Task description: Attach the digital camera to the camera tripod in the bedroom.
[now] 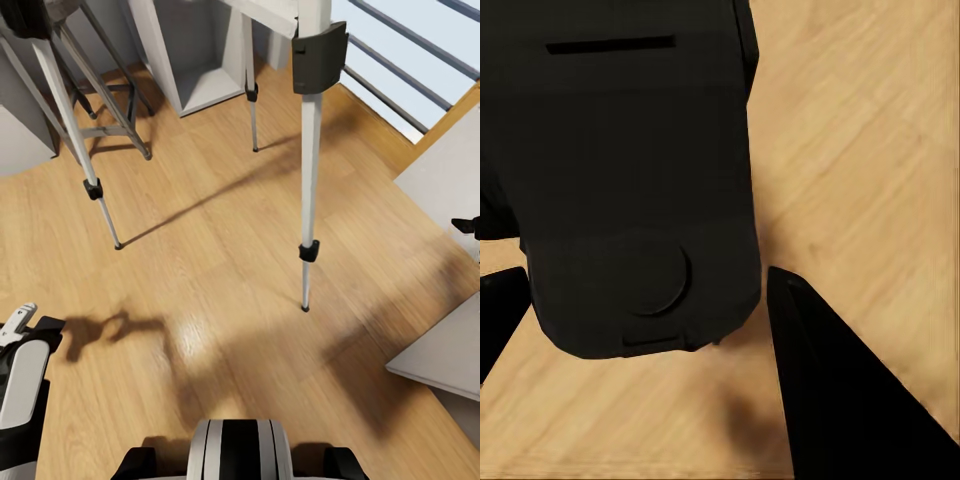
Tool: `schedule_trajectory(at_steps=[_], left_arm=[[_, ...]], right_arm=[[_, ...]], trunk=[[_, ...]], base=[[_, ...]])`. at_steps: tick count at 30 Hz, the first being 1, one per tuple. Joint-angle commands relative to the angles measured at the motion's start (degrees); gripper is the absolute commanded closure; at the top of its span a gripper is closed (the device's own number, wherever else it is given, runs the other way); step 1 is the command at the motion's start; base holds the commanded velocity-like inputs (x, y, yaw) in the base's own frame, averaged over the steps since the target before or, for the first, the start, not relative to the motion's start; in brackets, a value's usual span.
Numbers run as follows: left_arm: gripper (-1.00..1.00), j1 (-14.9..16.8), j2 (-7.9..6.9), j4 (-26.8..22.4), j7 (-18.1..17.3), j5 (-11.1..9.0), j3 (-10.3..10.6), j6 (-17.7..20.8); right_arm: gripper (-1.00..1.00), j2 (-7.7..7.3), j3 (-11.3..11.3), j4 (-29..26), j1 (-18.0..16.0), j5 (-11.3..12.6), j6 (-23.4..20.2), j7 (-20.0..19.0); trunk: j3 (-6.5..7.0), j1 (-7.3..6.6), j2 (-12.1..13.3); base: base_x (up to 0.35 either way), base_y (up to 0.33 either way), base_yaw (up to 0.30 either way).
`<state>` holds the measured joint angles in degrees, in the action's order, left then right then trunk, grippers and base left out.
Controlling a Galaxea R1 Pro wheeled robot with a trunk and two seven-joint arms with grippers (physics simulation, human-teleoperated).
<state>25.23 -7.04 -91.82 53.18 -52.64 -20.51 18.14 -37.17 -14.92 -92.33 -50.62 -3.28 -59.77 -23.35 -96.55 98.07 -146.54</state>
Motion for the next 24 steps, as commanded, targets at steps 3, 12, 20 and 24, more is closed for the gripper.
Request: schedule_trajectory(at_steps=[3,12,20,24], left_arm=[[1.0,-0.09,0.18,-0.03,0.17,-0.18,0.03,2.44],[1.0,-1.28,1.0,0.07,0.42,-0.05,3.6,4.0],[1.0,-4.72,1.21,-0.01,0.51,0.03,7.18,4.27],[1.0,-7.23,1.23,-0.11,0.5,0.06,8.14,4.36]], right_arm=[[-1.0,-0.34,0.06,-0.04,-1.0,-0.3,-0.23,-0.44],[-1.0,-0.77,0.32,-0.05,-3.86,-0.18,-0.23,-0.76],[-1.0,-0.83,0.42,-0.07,-3.79,-0.28,-0.23,-3.74],[-1.0,-0.74,0.09,-0.06,-2.18,-0.3,-0.23,-7.14]], trunk=[[0.64,-0.08,0.03],[2.63,-0.31,0.15],[4.4,-0.52,0.25],[5.29,-0.62,0.31]], base=[[0.0,0.0,0.0],[0.0,0.0,0.0],[0.0,0.0,0.0],[0.0,0.0,0.0]])
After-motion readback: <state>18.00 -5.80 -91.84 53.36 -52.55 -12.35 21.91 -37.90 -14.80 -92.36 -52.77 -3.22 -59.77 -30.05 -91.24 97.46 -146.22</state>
